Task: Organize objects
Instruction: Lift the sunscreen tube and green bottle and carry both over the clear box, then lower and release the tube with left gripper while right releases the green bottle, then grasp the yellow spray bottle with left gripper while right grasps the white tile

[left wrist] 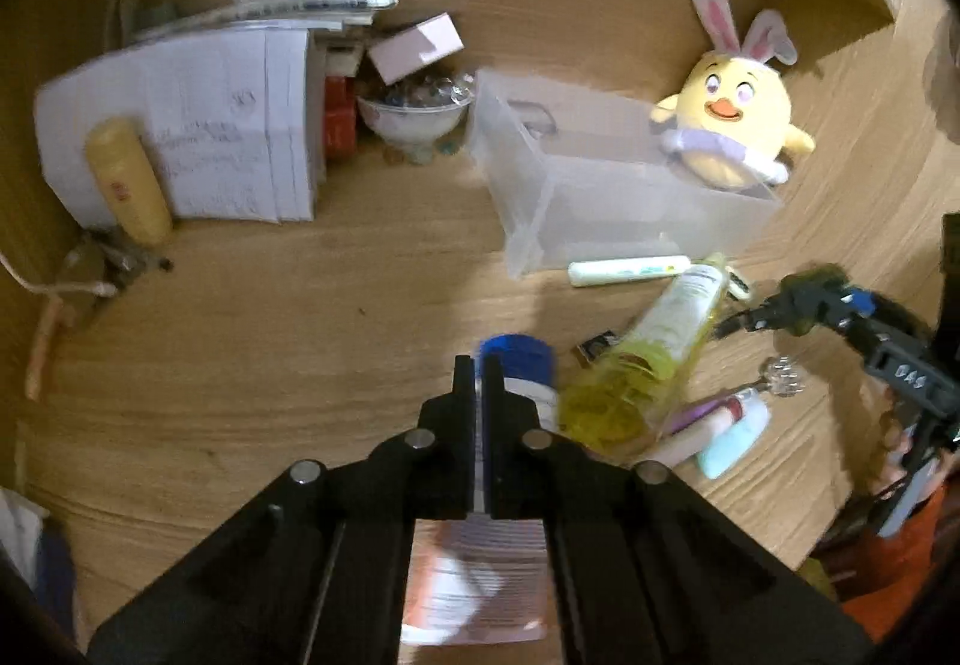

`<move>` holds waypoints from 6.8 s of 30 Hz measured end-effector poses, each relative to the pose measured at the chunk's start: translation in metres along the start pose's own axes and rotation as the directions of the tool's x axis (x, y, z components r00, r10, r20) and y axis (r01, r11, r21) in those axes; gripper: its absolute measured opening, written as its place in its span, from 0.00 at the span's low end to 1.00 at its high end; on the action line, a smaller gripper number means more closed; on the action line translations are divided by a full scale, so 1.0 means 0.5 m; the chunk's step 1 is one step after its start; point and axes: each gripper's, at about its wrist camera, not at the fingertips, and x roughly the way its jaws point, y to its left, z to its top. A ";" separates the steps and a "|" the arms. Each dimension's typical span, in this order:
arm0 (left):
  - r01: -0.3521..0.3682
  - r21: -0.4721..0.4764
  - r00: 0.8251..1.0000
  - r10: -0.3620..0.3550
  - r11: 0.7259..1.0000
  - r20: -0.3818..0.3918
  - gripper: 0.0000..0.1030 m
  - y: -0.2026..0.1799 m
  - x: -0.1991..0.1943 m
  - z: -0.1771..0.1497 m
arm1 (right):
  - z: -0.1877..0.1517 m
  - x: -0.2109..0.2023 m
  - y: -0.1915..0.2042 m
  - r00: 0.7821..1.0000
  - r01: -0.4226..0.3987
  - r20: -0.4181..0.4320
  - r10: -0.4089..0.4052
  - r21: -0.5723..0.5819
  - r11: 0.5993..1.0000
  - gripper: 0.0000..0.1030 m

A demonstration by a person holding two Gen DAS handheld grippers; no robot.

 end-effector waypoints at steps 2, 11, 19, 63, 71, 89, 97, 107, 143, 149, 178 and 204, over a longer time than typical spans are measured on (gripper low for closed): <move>-0.004 -0.007 1.000 0.003 1.000 -0.029 0.03 0.004 0.010 0.001 | 0.001 -0.004 0.000 1.000 -0.005 0.009 0.005 -0.002 1.000 0.60; 0.045 0.002 0.993 -0.045 0.999 -0.109 0.49 -0.008 0.049 -0.015 | 0.007 -0.019 -0.021 0.999 -0.028 0.025 0.028 0.024 0.999 0.60; 0.030 0.020 0.984 -0.026 0.999 -0.178 0.41 -0.007 0.105 -0.006 | 0.052 -0.029 -0.030 0.996 0.000 0.086 0.000 -0.001 1.000 0.60; -0.009 -0.034 0.943 0.019 0.999 0.332 0.40 -0.095 -0.083 0.252 | 0.254 0.085 -0.046 0.991 0.033 0.134 -0.021 -0.088 0.996 0.60; -0.003 -0.008 0.956 0.005 1.000 0.293 0.40 -0.136 -0.006 0.287 | 0.241 0.143 -0.048 0.998 0.001 0.065 0.005 -0.079 0.997 0.60; -0.012 0.021 0.998 0.010 1.000 0.067 0.40 -0.161 0.160 0.285 | 0.220 0.206 -0.074 0.999 0.029 -0.040 -0.033 -0.089 0.996 0.60; -0.052 0.056 0.998 0.049 0.997 0.047 0.40 -0.181 0.207 0.312 | 0.215 0.227 -0.076 0.997 0.028 -0.075 -0.035 -0.093 0.995 0.60; -0.056 0.037 0.997 0.058 0.998 -0.052 0.40 -0.168 0.287 0.316 | 0.208 0.241 -0.062 0.994 0.045 -0.096 -0.057 -0.128 0.991 0.60; -0.089 0.148 0.989 0.070 0.985 0.127 0.93 -0.185 0.071 0.245 | 0.221 0.148 -0.023 0.999 0.040 0.009 -0.039 -0.152 0.988 0.77; -0.070 0.166 0.988 0.045 0.984 0.150 0.94 -0.190 0.031 0.220 | 0.210 0.093 -0.009 0.994 0.096 0.063 -0.085 -0.192 0.977 0.83; 0.033 0.261 0.997 -0.013 0.965 -0.079 0.94 -0.202 0.092 0.100 | 0.062 0.066 -0.074 0.997 0.040 -0.065 -0.051 -0.156 0.987 0.83; 0.251 0.375 0.928 -0.111 0.893 -0.356 0.70 -0.288 0.225 0.106 | 0.011 0.164 -0.053 0.967 -0.050 -0.255 -0.004 -0.205 0.977 0.24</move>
